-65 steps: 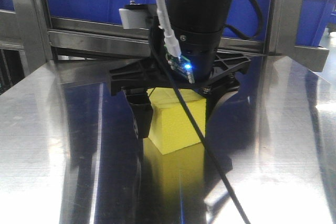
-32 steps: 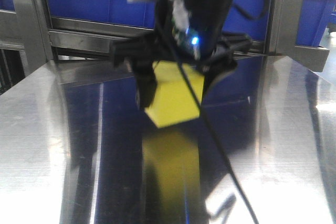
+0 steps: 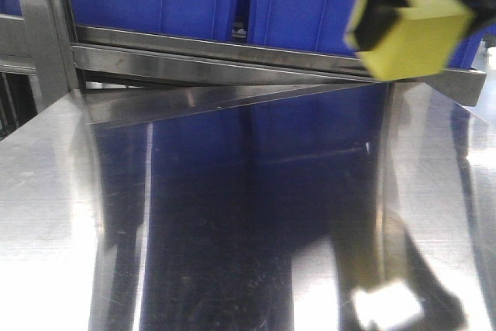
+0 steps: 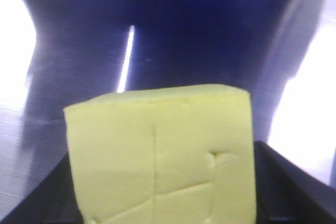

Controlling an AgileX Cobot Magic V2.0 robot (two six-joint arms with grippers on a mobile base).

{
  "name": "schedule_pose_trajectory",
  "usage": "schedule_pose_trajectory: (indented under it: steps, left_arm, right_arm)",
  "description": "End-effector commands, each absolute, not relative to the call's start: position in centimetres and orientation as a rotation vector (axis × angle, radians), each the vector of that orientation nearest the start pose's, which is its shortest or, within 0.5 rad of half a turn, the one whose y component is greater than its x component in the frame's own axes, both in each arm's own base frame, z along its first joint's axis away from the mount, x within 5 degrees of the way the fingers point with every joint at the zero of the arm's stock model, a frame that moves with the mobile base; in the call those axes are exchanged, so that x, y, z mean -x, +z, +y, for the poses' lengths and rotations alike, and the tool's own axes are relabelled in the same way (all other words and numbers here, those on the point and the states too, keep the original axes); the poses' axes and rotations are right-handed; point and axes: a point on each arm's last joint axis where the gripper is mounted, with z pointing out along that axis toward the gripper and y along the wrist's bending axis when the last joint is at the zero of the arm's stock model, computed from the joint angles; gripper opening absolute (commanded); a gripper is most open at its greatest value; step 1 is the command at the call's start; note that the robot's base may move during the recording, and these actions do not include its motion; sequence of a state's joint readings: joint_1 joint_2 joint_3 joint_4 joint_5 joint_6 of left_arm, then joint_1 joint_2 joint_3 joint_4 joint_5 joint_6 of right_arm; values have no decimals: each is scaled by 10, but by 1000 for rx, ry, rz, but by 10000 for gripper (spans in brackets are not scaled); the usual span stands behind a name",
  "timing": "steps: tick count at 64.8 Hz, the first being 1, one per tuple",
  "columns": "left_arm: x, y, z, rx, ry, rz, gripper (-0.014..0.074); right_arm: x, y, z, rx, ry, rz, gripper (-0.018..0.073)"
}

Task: Place yellow foam block on left shelf second layer
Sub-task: 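Raise the held cube with the right gripper away from the table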

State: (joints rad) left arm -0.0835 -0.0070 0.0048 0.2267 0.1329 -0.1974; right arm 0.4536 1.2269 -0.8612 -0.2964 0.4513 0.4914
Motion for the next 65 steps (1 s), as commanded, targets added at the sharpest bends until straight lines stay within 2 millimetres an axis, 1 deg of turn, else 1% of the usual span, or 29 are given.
schedule_pose_trajectory:
  steps: [1, 2, 5, 8, 11, 12, 21, 28, 36, 43, 52, 58, 65]
  left_arm:
    - [-56, 200, -4, -73, -41, 1538, 136]
    - [-56, 200, -4, -73, -41, 1538, 136]
    - [-56, 200, -4, -73, -41, 1538, 136]
    - [-56, 200, -4, -73, -41, 1538, 136]
    - [-56, 200, -4, -73, -41, 1538, 136]
    - [-56, 200, -4, -73, -41, 1538, 136]
    - [-56, 200, -4, -73, -41, 1538, 136]
    - [-56, 200, -4, -73, -41, 1538, 136]
    - [-56, 200, -4, -73, -41, 1538, 136]
    - [-56, 200, -4, -73, -41, 1538, 136]
    - [-56, 200, -4, -73, -41, 1538, 136]
    - [-56, 200, -4, -73, -41, 1538, 136]
    - [-56, 200, -4, -73, -41, 1538, 136]
  right_arm:
    - [-213, 320, 75, 159, 200, 2112, 330]
    - [-211, 320, 72, 148, 195, 2109, 330]
    - [-197, 316, 59, 113, 179, 2097, 330]
    - [-182, 318, 50, 85, 174, 2065, 330]
    - [-171, 315, 43, 67, 166, 2053, 330]
    - [-165, 315, 40, 60, 164, 2043, 330]
    - [-130, 314, 27, 40, 172, 1970, 330]
    - [-106, 319, 19, 30, 177, 1894, 330]
    - [-80, 330, 10, 45, 167, 1771, 330]
    - [-62, 337, 3, 66, 141, 1672, 330]
    - [-43, 341, -3, 94, 103, 1578, 330]
    - [-36, 343, -6, 93, 101, 1541, 330]
    - [-35, 343, -6, 92, 101, 1537, 330]
